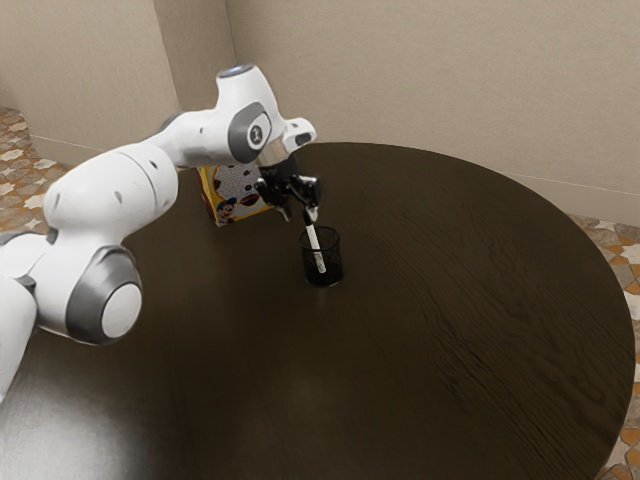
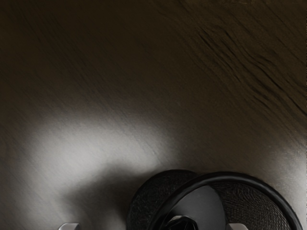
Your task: Take the marker out of the pen holder and place it to the left of the pen holder.
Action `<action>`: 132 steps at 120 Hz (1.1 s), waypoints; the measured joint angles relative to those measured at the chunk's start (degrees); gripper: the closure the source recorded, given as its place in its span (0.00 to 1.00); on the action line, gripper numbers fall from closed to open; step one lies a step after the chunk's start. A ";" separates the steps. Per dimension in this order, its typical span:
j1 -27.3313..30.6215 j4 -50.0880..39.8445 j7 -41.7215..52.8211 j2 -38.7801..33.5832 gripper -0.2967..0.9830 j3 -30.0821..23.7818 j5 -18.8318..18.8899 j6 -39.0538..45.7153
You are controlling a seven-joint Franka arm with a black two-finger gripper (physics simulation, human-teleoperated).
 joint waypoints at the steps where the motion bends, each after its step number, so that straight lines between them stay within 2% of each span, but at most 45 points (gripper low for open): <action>1: 0.01 0.05 0.01 0.09 0.48 -0.01 -0.05 0.15; 20: -0.19 0.63 0.11 1.20 0.50 -0.03 -0.79 3.13; 36: -0.02 0.75 0.19 1.32 0.59 0.19 -1.34 4.16; 83: -0.62 0.73 0.18 1.18 0.75 0.14 -1.65 1.15; 117: -1.41 0.76 -0.15 0.78 0.81 -0.04 -1.15 0.42; 132: -1.75 0.64 -0.36 -2.03 0.83 0.16 -0.69 -0.63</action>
